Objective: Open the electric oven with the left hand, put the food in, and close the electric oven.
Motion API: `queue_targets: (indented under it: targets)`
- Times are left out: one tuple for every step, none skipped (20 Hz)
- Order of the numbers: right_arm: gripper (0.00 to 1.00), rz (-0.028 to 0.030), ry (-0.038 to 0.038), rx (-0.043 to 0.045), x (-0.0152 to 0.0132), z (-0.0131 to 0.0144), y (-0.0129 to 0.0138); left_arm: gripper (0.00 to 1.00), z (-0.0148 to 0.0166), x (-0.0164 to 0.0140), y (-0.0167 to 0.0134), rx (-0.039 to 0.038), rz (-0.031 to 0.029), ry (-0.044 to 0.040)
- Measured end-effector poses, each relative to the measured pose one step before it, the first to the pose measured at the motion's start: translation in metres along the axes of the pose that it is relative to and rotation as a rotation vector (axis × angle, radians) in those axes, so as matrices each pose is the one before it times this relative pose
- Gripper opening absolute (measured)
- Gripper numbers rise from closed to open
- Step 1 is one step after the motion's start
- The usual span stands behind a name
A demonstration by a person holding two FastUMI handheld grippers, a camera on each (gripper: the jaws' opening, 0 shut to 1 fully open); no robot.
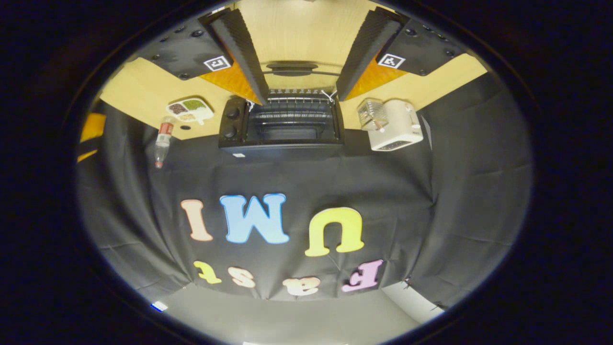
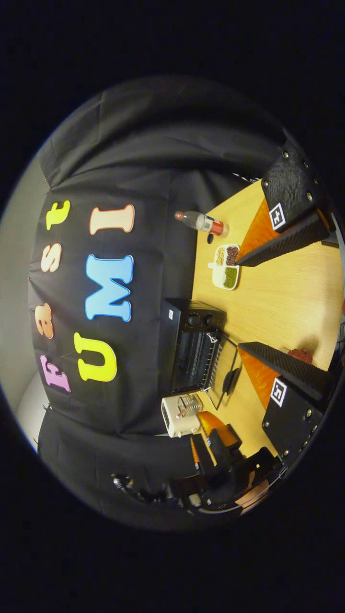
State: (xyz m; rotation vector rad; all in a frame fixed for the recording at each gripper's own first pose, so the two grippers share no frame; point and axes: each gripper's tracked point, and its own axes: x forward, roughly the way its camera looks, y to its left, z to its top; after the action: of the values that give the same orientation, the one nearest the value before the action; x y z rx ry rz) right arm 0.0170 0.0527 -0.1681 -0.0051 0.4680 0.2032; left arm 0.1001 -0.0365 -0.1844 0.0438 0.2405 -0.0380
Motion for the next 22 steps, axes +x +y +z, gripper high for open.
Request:
queue_targets:
  targets:
    - [0.96,0.02022,0.01748,0.01771,0.00144,-0.00830,0.00399,0.95,0.01055,-0.01034,0.00148,0.00668,0.00477,-0.01565]
    - [0.96,0.02086,0.02223,0.02025,0.00255,-0.01131,0.00487,0.95,0.01163,-0.00976,0.00069,0.00418,0.00373,-0.01780]
    - [0.96,0.03305,0.02321,0.02512,0.00348,-0.00863,0.00603,0.93,0.01334,-0.00853,0.00042,-0.00001,0.00136,-0.02017]
    - [0.96,0.03110,0.02440,0.02619,0.00418,-0.01075,0.00656,0.93,0.01054,-0.00732,0.00036,-0.00071,0.00300,-0.01587]
    - [0.96,0.02669,0.03201,0.02125,0.00434,-0.01011,0.00410,0.95,0.01016,-0.00572,0.00068,-0.00378,0.00408,-0.01260]
    - [0.96,0.02398,0.03144,0.01788,0.00350,-0.01290,0.00261,0.96,0.00818,-0.00452,-0.00111,-0.00163,-0.00040,-0.00781]
    - [0.96,0.02615,0.03721,0.01718,0.00364,-0.01140,0.00356,0.98,0.00850,-0.00376,0.00102,0.00204,0.00326,-0.00756]
    - [0.97,0.02424,0.03625,0.01853,0.00195,-0.01403,0.00332,0.98,0.00917,-0.00423,0.00119,0.00153,0.00465,-0.01429]
    - [0.99,0.01429,0.03705,0.02327,0.00175,-0.01043,0.00207,0.98,0.00862,-0.00292,0.00247,0.00264,0.00765,-0.01542]
    - [0.99,0.01778,0.02898,0.02728,0.00342,-0.01003,0.00169,0.98,0.00781,-0.00369,0.00250,0.00140,0.01000,-0.01439]
    - [0.99,0.01998,0.03001,0.02824,0.00339,-0.00717,0.00257,0.98,0.00664,-0.00351,0.00279,0.00114,0.01012,-0.01044]
    - [0.99,0.01492,0.03233,0.02653,0.00334,-0.00841,0.00153,0.98,0.00320,-0.00316,0.00169,0.00100,0.00859,-0.00952]
    - [0.99,0.02760,0.02538,0.03018,0.00396,-0.00495,0.00364,0.98,0.00444,-0.00331,0.00267,0.00376,0.00806,-0.00565]
    - [0.95,0.02626,0.03537,0.03454,0.00058,-0.00693,0.00460,0.98,0.00078,-0.00377,0.00358,0.00698,0.01047,0.00037]
    - [0.84,0.02165,0.02998,0.03842,0.00294,-0.00522,0.00210,0.97,0.00088,-0.00393,0.00491,0.00560,0.01460,0.00190]
    - [0.72,0.02131,0.03661,0.03690,0.00456,-0.00577,0.00275,0.97,-0.00078,-0.00387,0.00347,0.00175,0.01276,0.00202]
    - [0.72,0.02035,0.03173,0.03833,0.00246,-0.00478,0.00236,0.97,0.00077,-0.00451,0.00421,0.00016,0.01348,0.00084]
    - [0.73,0.01797,0.02535,0.03121,0.00556,-0.00645,0.00195,0.97,0.00014,-0.00429,0.00443,0.00116,0.01418,0.00117]
    - [0.72,-0.00153,0.01592,0.03404,0.00243,-0.00025,-0.00083,0.97,-0.00061,-0.00379,0.00401,0.00342,0.01214,0.00223]
    - [0.44,0.03157,0.02430,0.03176,-0.00214,-0.00454,0.00371,0.97,-0.00206,-0.00306,0.00392,0.00493,0.01136,0.00467]
    - [0.36,0.02319,0.02372,0.02436,0.00379,-0.00364,0.00295,0.97,-0.00156,-0.00289,0.00412,0.00306,0.00758,0.00366]
    - [0.36,-0.00600,-0.01631,0.03323,0.00281,0.00170,-0.00276,0.95,-0.00196,-0.00099,0.00198,0.00073,0.00505,0.00282]
